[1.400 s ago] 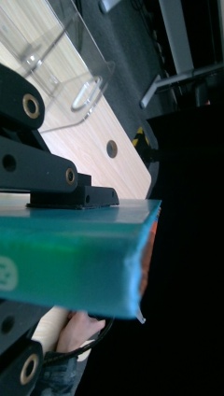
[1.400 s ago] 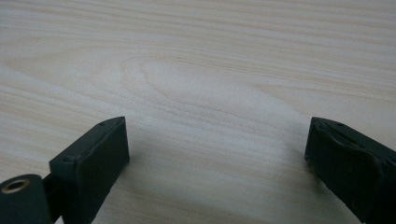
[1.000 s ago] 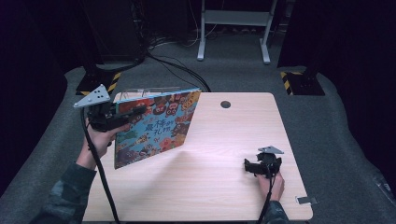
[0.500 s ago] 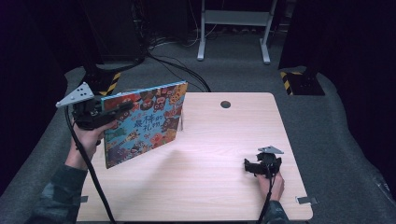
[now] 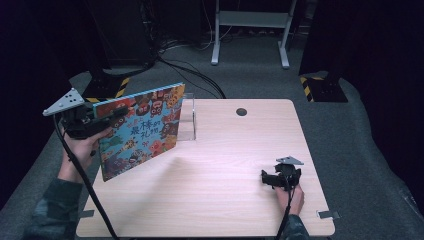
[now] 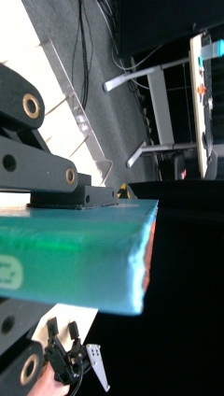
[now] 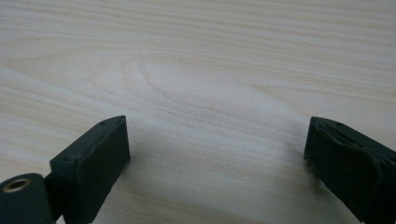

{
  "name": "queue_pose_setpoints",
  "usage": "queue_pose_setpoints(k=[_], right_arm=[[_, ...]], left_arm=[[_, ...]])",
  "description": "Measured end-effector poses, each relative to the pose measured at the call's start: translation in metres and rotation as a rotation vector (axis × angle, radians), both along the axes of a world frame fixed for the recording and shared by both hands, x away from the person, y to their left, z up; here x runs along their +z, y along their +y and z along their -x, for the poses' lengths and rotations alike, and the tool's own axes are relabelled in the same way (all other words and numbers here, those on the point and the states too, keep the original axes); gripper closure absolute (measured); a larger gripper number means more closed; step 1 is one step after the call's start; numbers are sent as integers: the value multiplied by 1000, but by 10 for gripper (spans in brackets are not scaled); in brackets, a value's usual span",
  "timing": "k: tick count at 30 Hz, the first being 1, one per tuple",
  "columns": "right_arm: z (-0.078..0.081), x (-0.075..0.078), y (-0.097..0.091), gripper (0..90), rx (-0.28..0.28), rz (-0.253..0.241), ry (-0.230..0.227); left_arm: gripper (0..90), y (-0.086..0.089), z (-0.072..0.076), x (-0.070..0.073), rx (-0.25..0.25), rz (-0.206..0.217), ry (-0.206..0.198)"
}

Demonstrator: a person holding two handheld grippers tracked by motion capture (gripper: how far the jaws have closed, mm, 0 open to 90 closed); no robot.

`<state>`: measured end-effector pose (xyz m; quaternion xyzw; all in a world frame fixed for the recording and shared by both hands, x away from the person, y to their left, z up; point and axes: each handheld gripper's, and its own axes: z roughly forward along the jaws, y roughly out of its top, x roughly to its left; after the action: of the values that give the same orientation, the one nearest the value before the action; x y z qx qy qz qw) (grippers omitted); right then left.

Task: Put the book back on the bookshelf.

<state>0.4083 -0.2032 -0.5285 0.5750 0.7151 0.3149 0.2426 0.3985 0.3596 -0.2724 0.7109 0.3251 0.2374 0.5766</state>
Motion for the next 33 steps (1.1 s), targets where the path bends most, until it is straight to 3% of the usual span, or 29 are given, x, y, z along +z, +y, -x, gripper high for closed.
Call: queue_pose_setpoints(k=[14, 20, 33], right_arm=[[0, 0, 0, 71, 0, -1, -2], [0, 0, 0, 71, -2, -2, -2], [0, 0, 0, 74, -1, -2, -3]], left_arm=[[806, 28, 9, 2, 96, 29, -20], [806, 37, 12, 1, 145, 56, -22], [805, 50, 14, 2, 222, 72, -27]])
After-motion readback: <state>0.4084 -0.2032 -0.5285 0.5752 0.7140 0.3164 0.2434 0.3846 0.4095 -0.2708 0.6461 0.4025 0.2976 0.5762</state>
